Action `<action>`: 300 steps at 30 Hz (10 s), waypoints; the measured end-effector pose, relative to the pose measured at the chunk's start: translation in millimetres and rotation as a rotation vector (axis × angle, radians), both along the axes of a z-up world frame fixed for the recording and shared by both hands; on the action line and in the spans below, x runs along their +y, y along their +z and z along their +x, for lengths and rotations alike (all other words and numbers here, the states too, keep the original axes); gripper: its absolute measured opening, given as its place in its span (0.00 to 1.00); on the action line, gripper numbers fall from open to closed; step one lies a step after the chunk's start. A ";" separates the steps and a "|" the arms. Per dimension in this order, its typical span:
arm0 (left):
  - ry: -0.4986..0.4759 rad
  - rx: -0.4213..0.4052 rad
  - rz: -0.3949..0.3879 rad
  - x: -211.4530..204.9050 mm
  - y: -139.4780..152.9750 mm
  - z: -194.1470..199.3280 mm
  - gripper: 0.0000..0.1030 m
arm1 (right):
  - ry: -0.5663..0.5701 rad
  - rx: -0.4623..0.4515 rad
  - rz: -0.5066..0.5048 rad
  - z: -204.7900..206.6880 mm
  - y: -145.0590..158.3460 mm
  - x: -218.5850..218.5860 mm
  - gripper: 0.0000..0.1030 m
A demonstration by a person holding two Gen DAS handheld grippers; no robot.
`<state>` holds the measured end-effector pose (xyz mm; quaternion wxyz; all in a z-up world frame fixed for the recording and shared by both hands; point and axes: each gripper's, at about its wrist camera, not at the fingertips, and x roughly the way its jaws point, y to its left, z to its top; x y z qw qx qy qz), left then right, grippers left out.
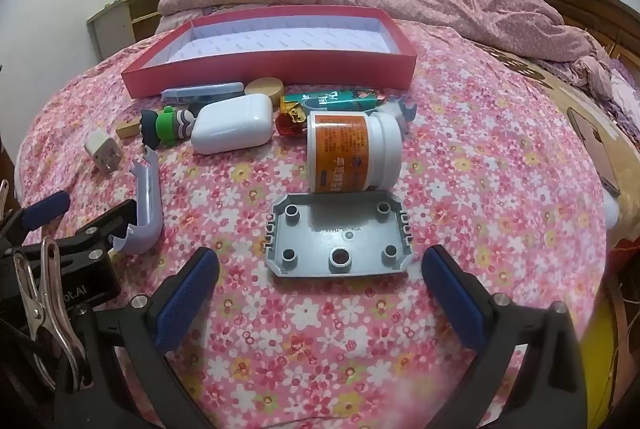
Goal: Organize rigid objects
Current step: 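Grasp the grey curved plastic handle with the left gripper, then lift the grey handle with the left gripper while the right gripper grasps the grey plate, then carry the grey handle and grey plate over the red box with both grippers, then release the grey handle and grey plate into the box with both grippers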
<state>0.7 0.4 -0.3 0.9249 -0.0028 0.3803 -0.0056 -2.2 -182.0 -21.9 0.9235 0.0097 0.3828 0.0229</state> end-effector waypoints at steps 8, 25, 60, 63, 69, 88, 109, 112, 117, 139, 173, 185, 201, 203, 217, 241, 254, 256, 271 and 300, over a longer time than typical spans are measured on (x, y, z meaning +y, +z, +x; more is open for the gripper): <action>-0.060 0.017 -0.019 9.7 4.5 2.4 0.99 | 0.008 0.019 0.005 1.7 -0.6 1.4 1.00; -0.251 0.021 -0.065 -14.8 30.0 -15.0 0.90 | 0.045 0.012 0.071 -41.5 2.1 -30.2 0.83; -0.279 0.024 0.042 -33.6 14.1 -9.9 0.18 | 0.068 0.030 0.095 -34.5 -2.5 -40.3 0.83; -0.257 0.027 0.027 -22.9 16.5 -11.3 0.18 | 0.075 0.027 0.079 -31.4 -1.6 -34.0 0.83; -0.215 0.042 -0.010 -5.2 17.7 -9.9 0.18 | 0.087 0.036 0.050 -26.8 0.4 -22.2 0.83; -0.189 0.024 -0.044 10.1 28.9 -16.1 0.18 | 0.111 0.045 -0.034 -19.1 -6.7 -1.6 0.83; -0.173 0.046 -0.092 17.7 24.1 -15.5 0.18 | 0.083 0.023 -0.006 -20.8 -3.1 -11.5 0.68; -0.188 0.046 -0.092 14.7 24.0 -16.1 0.18 | 0.083 0.023 0.008 -20.9 -3.8 -11.6 0.69; -0.197 0.033 -0.109 14.8 26.8 -17.2 0.18 | 0.103 0.009 0.015 -20.9 -5.3 -9.6 0.76; -0.185 -0.011 -0.120 24.7 39.2 -21.6 0.18 | 0.266 -0.019 0.068 -49.0 12.9 10.3 0.68; -0.240 -0.012 -0.094 5.8 74.5 -1.2 0.18 | 0.395 -0.031 0.164 -51.7 44.1 12.0 0.68; -0.237 -0.014 -0.116 3.7 92.9 32.6 0.18 | 0.334 -0.031 0.180 -20.6 56.8 -5.8 0.68; -0.215 0.026 -0.107 -7.0 87.4 90.3 0.18 | 0.294 -0.052 0.208 42.8 76.5 -16.7 0.68; -0.208 0.027 -0.094 -9.6 87.6 100.0 0.18 | 0.288 -0.057 0.212 49.3 77.3 -17.9 0.68; -0.219 0.033 -0.020 -28.1 76.7 148.1 0.18 | 0.204 -0.056 0.229 107.8 69.9 -39.5 0.68; -0.185 0.073 -0.014 -31.9 50.9 184.0 0.18 | 0.165 -0.033 0.172 138.2 44.7 -28.6 0.68; -0.204 0.071 -0.002 -37.8 49.3 180.5 0.35 | 0.162 -0.044 0.170 137.4 43.6 -26.8 0.68; -0.205 0.076 0.000 -39.1 49.3 179.7 0.40 | 0.163 -0.043 0.167 136.6 43.3 -25.9 0.68; -0.188 0.071 -0.007 -33.0 58.8 170.1 0.50 | 0.125 -0.055 0.266 128.5 52.8 -45.1 0.68; -0.158 0.031 0.004 3.0 85.1 92.7 0.50 | 0.108 -0.043 0.251 63.0 68.8 -55.8 0.68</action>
